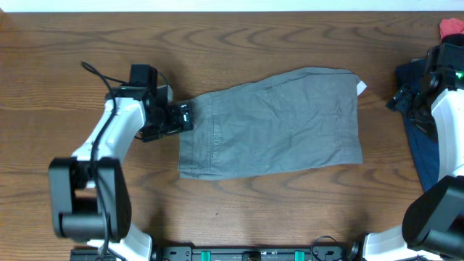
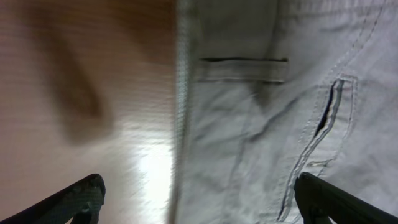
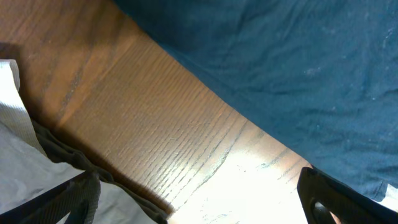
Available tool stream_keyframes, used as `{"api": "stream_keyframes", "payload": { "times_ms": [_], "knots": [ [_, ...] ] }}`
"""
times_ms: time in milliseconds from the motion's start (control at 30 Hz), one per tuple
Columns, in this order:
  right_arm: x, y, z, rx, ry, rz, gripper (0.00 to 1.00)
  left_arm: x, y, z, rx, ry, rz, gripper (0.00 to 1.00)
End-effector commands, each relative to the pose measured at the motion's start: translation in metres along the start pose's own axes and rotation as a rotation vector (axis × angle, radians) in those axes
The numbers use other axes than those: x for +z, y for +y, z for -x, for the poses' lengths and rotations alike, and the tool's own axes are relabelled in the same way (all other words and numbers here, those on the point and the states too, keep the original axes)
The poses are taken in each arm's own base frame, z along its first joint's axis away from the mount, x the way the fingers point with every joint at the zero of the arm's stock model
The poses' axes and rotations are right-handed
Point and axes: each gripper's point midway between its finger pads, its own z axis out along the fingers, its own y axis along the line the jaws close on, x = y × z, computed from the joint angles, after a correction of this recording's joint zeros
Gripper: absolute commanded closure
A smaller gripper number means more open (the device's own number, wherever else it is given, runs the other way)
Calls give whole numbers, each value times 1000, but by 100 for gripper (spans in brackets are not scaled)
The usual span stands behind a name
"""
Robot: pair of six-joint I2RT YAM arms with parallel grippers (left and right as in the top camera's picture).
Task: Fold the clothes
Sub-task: 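Reach the left gripper to the shorts' left edge and grasp it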
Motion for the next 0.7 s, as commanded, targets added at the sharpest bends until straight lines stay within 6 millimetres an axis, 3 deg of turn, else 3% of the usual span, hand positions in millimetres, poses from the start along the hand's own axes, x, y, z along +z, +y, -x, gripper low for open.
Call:
{"api": "stream_keyframes", "payload": {
  "times_ms": [0, 533, 600, 667],
  "knots": [
    [-6, -3, 3, -7, -20, -2, 1, 10, -20, -2, 36, 45, -131, 2],
    [-6, -3, 3, -6, -20, -2, 1, 62, -16, -40, -32, 262, -219, 2],
    [-6, -3, 3, -7, -20, -2, 1, 63, -15, -42, -37, 271, -217, 10],
    [-6, -3, 3, -7, -20, -2, 1, 62, -15, -43, -39, 275, -216, 25]
  ]
}}
